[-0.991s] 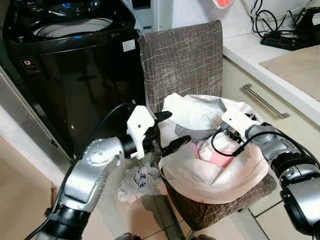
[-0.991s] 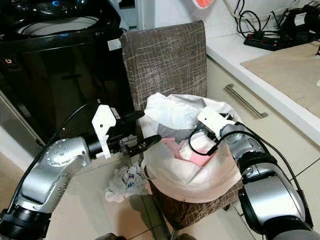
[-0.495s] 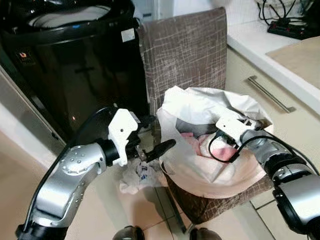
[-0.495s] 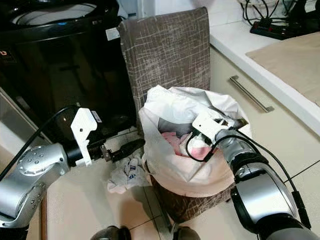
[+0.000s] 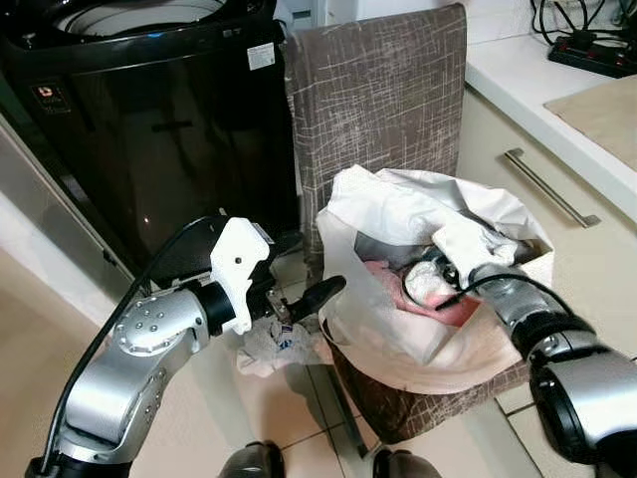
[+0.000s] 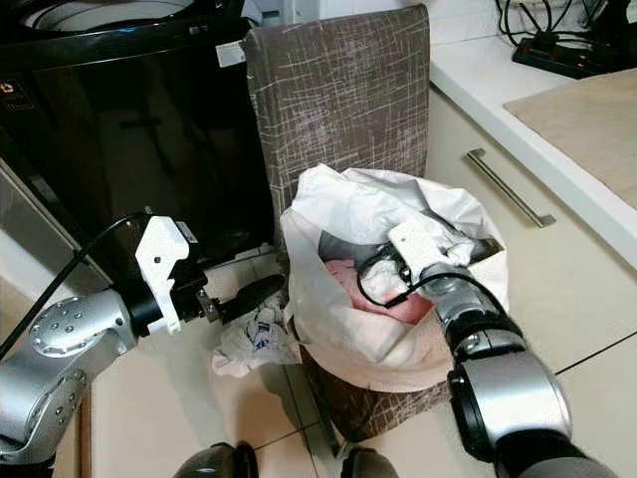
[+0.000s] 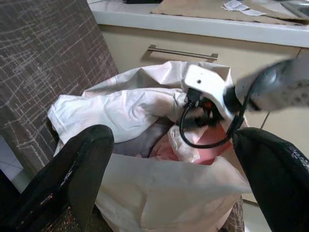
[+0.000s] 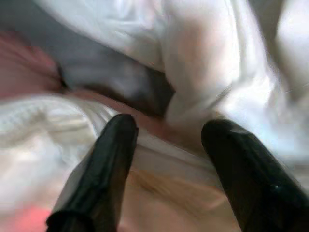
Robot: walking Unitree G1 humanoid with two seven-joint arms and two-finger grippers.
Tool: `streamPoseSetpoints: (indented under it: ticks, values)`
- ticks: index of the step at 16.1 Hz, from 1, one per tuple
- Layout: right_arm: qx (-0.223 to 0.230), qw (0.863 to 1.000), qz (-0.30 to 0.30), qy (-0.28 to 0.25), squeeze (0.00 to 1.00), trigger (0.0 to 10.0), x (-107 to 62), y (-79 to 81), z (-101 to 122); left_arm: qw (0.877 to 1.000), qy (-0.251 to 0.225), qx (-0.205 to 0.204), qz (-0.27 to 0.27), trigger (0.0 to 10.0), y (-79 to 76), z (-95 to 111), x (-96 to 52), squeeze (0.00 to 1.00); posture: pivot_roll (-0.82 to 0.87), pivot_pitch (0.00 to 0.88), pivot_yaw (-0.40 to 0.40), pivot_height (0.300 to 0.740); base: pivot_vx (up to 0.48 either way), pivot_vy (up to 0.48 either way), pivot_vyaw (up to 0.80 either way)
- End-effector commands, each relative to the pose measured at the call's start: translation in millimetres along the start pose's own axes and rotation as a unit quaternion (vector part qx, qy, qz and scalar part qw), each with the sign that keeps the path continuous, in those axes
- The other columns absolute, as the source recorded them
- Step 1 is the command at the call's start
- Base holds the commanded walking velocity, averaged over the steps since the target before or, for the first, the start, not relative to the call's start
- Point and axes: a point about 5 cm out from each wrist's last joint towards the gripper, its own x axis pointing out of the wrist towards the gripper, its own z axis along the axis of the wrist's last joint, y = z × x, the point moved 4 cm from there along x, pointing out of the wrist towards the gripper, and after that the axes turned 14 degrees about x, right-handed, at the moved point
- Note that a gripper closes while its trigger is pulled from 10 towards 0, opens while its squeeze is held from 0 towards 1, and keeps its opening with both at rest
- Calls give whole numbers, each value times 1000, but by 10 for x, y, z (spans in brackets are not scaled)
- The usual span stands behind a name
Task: Clothes washing
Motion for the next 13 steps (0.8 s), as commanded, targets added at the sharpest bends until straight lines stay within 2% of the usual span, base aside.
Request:
streamPoseSetpoints:
  ticks: [1,3,6,8,9,10,11,12,13]
  values:
    - [95,995,-5,24,0,0,-5,1,-203,1000,-5,0,-4,10000,-19,24,42,0,-19,129,18,740,0,0,0]
    - [174,984,-7,28,0,0,-6,38,-313,1000,-10,-3,-9,10000,-45,31,100,0,-32,117,23,740,0,0,0]
    - [251,968,3,17,0,0,6,131,-306,1000,-16,-6,-12,10000,-29,38,153,0,-51,99,30,740,0,0,0]
    - [261,965,26,-33,0,0,25,216,-27,1000,-18,-5,-9,10000,4,37,183,0,-62,82,33,740,0,0,0]
    - [258,962,45,-74,0,0,22,291,218,1000,-20,-6,-9,10000,-4,38,199,0,-66,74,32,740,0,0,0]
    - [258,960,57,-93,0,0,14,334,329,1000,-21,-7,-9,10000,-11,35,207,0,-69,67,31,740,0,0,0]
    - [255,955,79,-129,0,0,-11,433,524,1000,-23,-9,-7,10000,-16,23,228,0,-75,57,30,740,0,0,0]
    - [243,950,100,-169,20,0,-61,545,696,999,-28,-16,15,10000,25,19,259,0,-84,42,27,740,0,0,0]
    - [237,948,102,-188,35,0,-92,580,764,999,-30,-19,38,10000,73,14,281,0,-89,34,25,740,0,0,0]
